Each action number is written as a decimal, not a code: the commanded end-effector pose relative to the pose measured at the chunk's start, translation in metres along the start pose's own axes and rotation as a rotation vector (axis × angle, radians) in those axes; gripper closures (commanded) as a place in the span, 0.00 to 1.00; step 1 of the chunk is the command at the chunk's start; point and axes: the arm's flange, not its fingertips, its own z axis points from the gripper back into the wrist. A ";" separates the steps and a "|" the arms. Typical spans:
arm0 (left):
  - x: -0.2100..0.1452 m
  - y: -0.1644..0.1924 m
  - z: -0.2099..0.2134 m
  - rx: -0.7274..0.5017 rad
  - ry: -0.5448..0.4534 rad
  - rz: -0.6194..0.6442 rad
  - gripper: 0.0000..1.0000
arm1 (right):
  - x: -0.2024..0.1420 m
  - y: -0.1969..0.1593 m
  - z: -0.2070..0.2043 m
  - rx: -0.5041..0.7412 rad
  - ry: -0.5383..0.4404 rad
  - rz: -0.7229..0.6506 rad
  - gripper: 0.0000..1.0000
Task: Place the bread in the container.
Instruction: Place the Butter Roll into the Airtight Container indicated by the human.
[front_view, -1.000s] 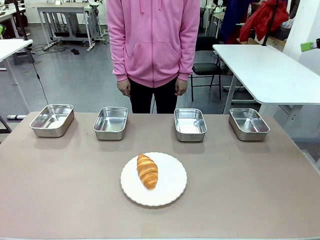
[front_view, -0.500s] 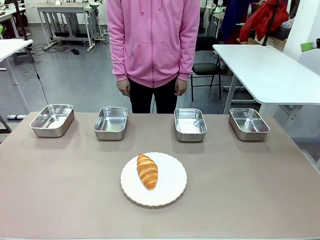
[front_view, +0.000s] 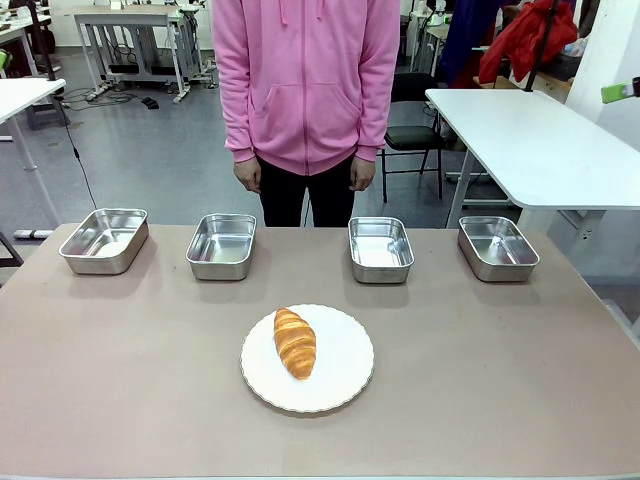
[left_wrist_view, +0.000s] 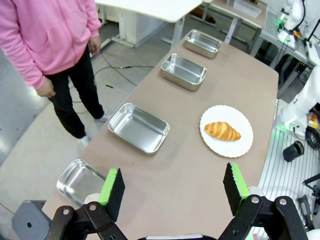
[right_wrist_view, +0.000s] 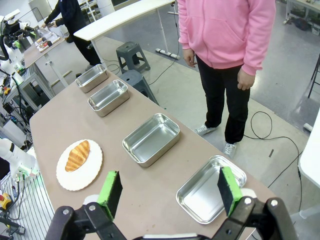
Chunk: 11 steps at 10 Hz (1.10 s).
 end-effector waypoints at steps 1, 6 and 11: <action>0.000 -0.002 0.000 -0.002 -0.003 -0.009 0.00 | 0.001 0.002 -0.001 0.000 -0.007 0.005 0.00; 0.000 -0.002 0.000 -0.002 -0.003 -0.009 0.00 | 0.001 0.002 -0.001 0.000 -0.007 0.005 0.00; 0.000 -0.002 0.000 -0.002 -0.003 -0.009 0.00 | 0.001 0.002 -0.001 0.000 -0.007 0.005 0.00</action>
